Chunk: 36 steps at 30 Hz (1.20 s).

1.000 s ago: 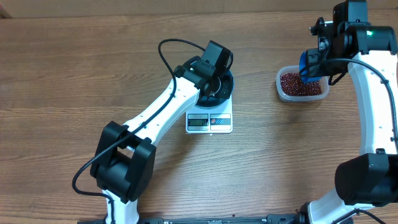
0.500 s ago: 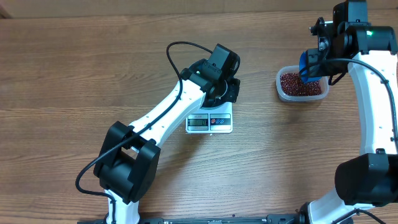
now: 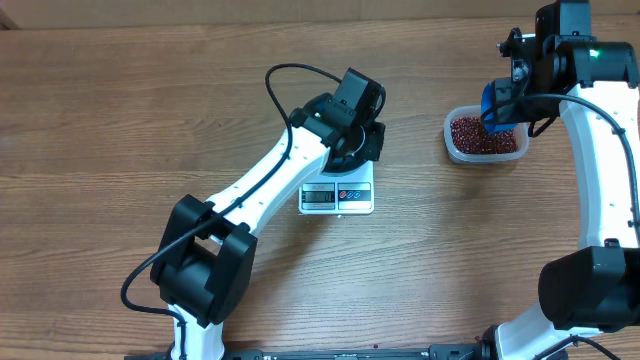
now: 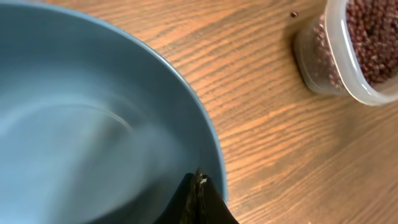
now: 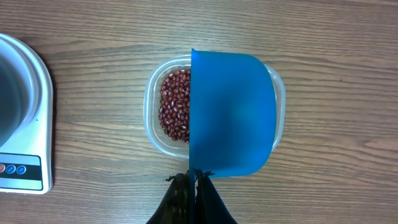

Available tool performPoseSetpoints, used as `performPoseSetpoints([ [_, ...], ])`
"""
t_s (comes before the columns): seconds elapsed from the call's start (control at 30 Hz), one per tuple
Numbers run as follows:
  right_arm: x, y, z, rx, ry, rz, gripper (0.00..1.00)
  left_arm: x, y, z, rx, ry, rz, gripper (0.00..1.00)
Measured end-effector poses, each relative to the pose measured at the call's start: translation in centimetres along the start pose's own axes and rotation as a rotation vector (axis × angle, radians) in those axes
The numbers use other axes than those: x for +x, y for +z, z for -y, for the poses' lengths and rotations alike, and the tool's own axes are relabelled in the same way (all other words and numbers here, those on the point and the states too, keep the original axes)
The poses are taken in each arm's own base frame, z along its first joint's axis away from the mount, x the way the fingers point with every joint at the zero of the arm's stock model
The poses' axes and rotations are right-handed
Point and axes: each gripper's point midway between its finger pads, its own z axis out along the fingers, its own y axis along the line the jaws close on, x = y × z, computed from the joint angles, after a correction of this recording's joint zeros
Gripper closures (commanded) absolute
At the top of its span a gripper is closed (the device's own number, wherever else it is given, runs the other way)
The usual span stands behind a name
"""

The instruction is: Scoop item into bowl and weigh 150g on scale

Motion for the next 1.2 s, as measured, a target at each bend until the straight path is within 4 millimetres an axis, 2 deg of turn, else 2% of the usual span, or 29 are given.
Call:
performPoseSetpoints([
  [0.1, 0.0, 0.0, 0.0, 0.0, 0.006, 0.0, 0.96, -1.2, -1.0, -0.7, -0.035, -0.005, 0.018, 0.96],
  [0.3, 0.0, 0.0, 0.0, 0.0, 0.024, 0.0, 0.96, -4.4, -4.6, -1.5, -0.095, 0.0, 0.093, 0.96],
  [0.4, 0.3, 0.2, 0.0, -0.002, 0.044, -0.013, 0.96, -4.6, -6.6, -2.8, -0.179, 0.006, 0.115, 0.96],
  [0.5, 1.3, 1.6, -0.2, -0.006, 0.061, -0.05, 0.96, -4.4, -7.9, -5.1, -0.3, 0.008, 0.116, 0.96],
  [0.6, 2.0, 2.7, -0.2, -0.008, 0.066, -0.073, 0.96, -4.1, -8.2, -7.0, -0.329, 0.0, 0.088, 0.96],
  [0.73, 1.6, 2.8, -0.2, -0.006, 0.072, -0.059, 0.96, -3.1, -8.0, -7.2, -0.247, 0.015, 0.017, 0.96],
  [0.9, 1.8, 2.8, -0.2, -0.007, 0.081, -0.066, 0.96, 1.1, -8.9, -6.9, -0.208, 0.004, -0.161, 0.96],
  [1.03, 1.8, 2.8, -0.2, -0.007, 0.081, -0.066, 0.96, 1.1, -11.1, -6.2, -0.186, 0.006, -0.141, 0.96],
  [1.1, 1.8, 2.8, -0.2, -0.007, 0.081, -0.065, 0.96, 1.6, -14.0, -5.6, -0.175, 0.007, -0.129, 0.96],
  [1.2, 1.8, 2.8, -0.2, -0.007, 0.083, -0.065, 0.96, 2.6, -16.4, -5.2, -0.171, 0.006, -0.134, 0.96],
])
